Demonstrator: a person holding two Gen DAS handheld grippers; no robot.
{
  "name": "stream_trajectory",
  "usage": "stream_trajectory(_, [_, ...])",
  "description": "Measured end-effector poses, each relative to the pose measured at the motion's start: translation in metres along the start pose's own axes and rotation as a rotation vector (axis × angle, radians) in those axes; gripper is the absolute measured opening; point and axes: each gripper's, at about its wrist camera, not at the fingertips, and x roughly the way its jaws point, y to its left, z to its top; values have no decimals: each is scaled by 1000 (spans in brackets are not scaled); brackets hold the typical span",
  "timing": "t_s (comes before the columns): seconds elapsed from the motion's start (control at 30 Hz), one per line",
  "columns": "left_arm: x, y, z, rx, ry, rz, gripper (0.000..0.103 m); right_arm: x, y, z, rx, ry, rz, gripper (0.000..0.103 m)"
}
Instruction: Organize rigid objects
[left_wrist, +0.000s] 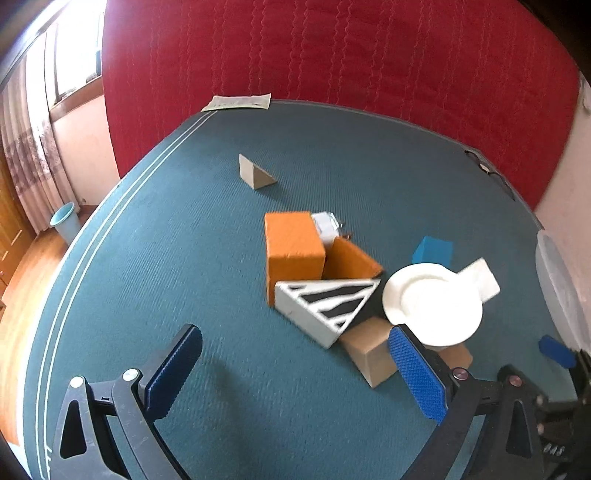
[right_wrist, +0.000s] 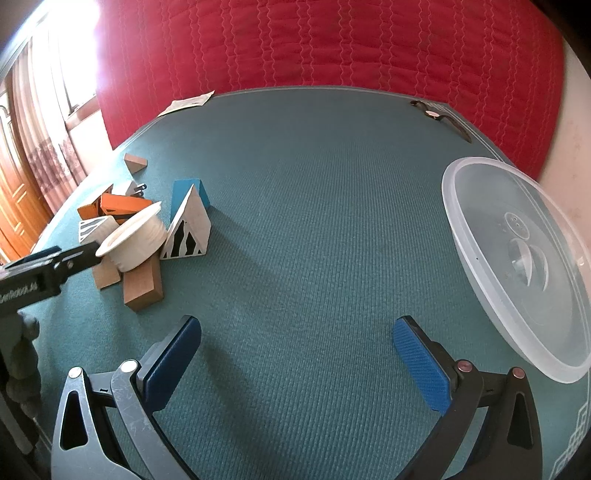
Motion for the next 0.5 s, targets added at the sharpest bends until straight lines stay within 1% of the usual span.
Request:
stream_trajectory(0.13, [4,0,7,-27,-8,19,102,0,1,0,0,0,-1,103])
stream_trajectory(0.2, [6,0,10,-38,-8,22,98,0,0,0,0,0,-1,103])
stream_trajectory(0.27, [9,1,12,-53,1,18,91,0,0,0,0,0,-1,103])
stream_trajectory(0.37, [10,0,12,-61,7,7,86,0,0,0,0,0,-1,103])
stream_trajectory(0.5, [10,-4,12,-45,-8,14,83,0,0,0,0,0,-1,103])
